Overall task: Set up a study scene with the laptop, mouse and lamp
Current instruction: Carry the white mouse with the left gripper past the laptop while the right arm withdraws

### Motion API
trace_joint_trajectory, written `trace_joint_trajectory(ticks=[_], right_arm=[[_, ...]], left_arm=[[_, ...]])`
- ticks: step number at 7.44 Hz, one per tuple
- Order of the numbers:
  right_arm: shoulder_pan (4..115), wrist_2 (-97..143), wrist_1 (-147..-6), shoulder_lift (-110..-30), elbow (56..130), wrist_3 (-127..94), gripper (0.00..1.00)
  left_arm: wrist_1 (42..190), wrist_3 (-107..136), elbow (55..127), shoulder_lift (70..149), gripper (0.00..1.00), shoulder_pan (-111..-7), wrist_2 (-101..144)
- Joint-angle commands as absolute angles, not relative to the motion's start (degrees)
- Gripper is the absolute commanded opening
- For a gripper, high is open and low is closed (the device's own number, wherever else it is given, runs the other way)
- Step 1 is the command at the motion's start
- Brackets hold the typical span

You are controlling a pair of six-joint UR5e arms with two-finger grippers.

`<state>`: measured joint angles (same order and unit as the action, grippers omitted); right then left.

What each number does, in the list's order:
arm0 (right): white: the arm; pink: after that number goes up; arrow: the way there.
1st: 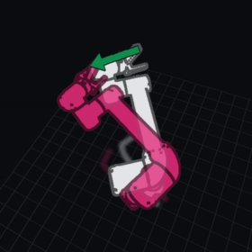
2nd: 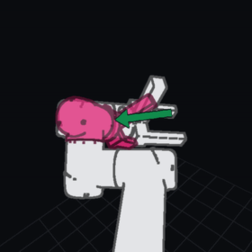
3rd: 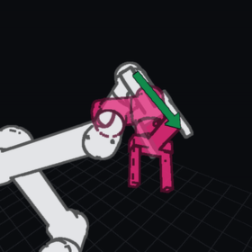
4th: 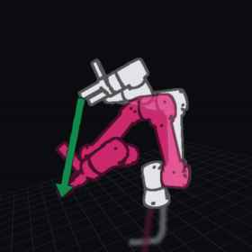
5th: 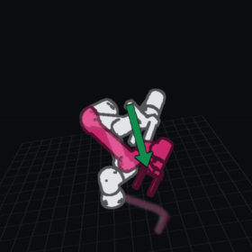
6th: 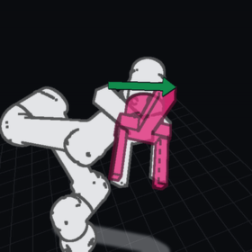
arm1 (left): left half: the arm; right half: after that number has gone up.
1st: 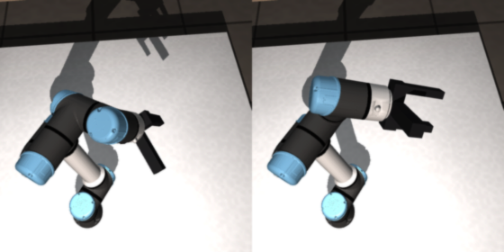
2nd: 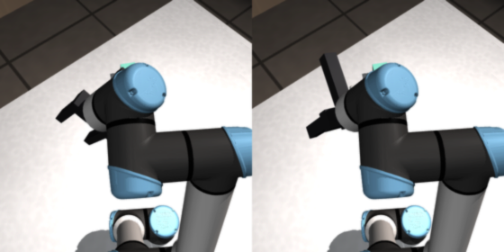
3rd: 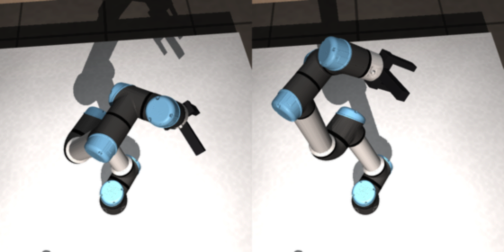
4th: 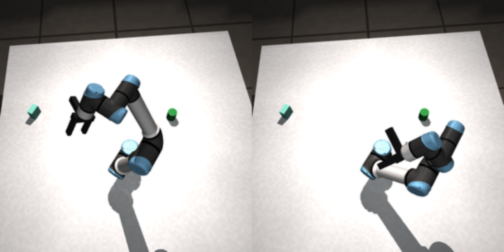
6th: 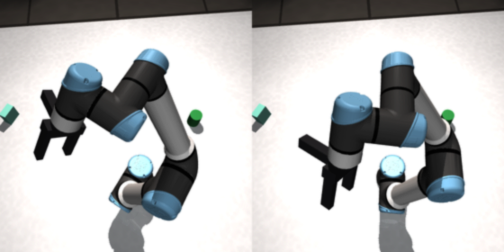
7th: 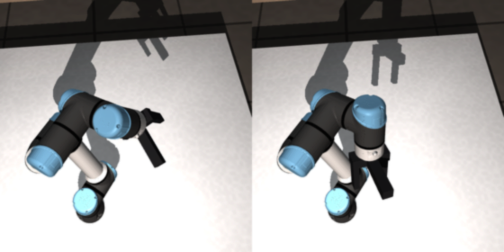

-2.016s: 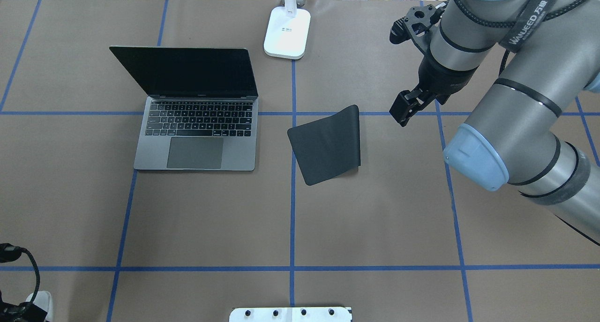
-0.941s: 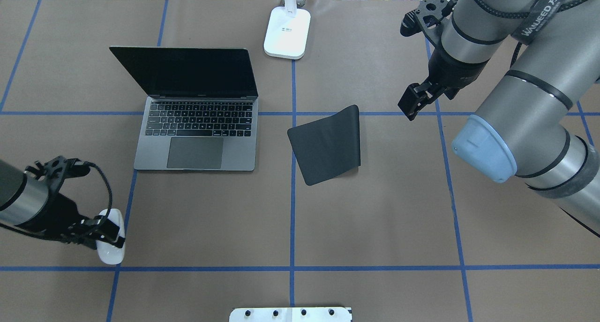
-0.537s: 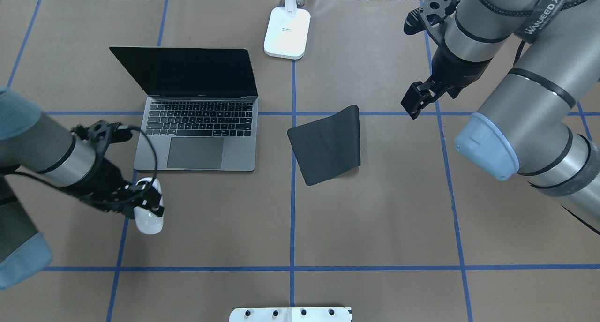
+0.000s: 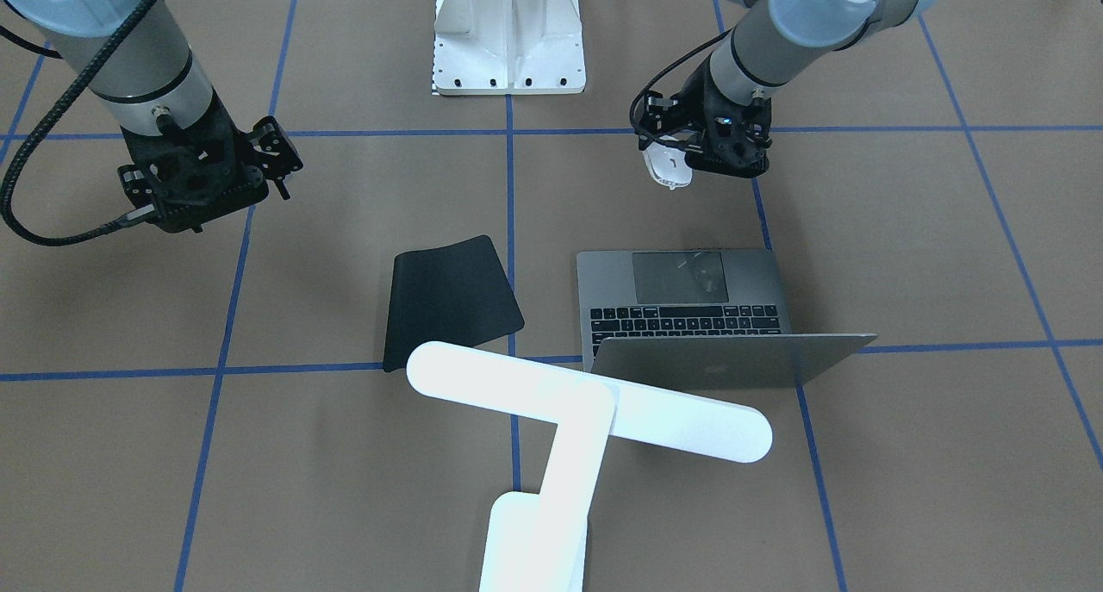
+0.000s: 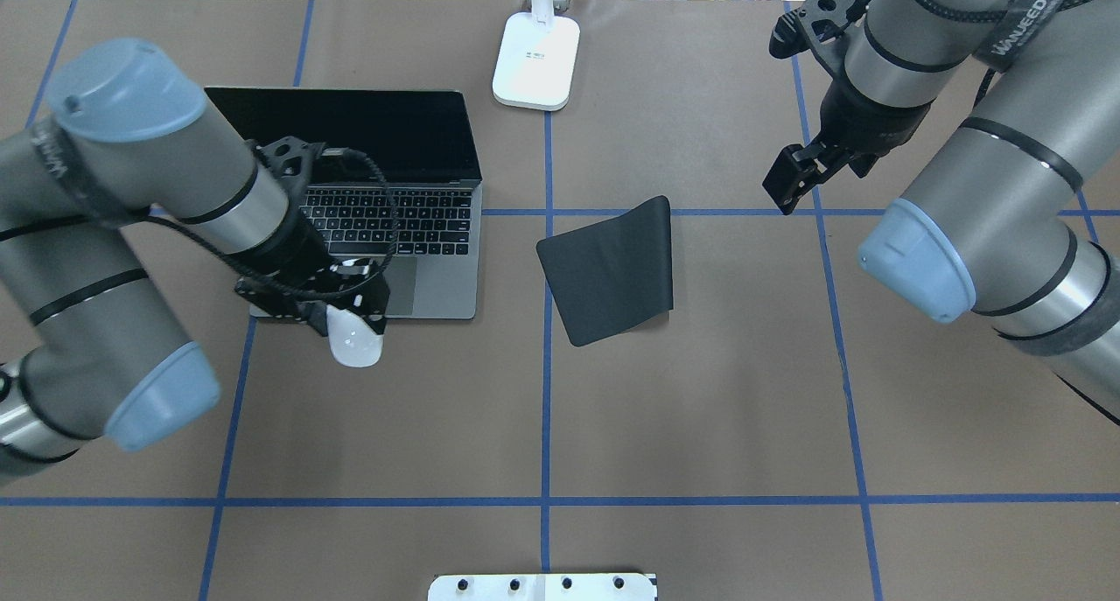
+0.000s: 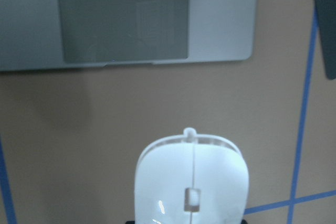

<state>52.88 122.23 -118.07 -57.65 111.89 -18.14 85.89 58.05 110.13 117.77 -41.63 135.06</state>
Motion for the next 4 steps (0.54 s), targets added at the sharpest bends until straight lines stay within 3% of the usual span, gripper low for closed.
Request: trace_joint_trajectory(ticks=[1, 4], right_arm=[[59.90, 126.79, -118.30, -57.83, 108.22, -11.82, 1.00], [70.18, 131.29, -118.30, -60.03, 99.45, -5.19, 1.00]], left_arm=[[85.34, 58.27, 103.47, 125.57, 0.57, -41.57, 135.00], [82.71, 60.63, 93.99, 137.25, 0.57, -41.31, 134.83]])
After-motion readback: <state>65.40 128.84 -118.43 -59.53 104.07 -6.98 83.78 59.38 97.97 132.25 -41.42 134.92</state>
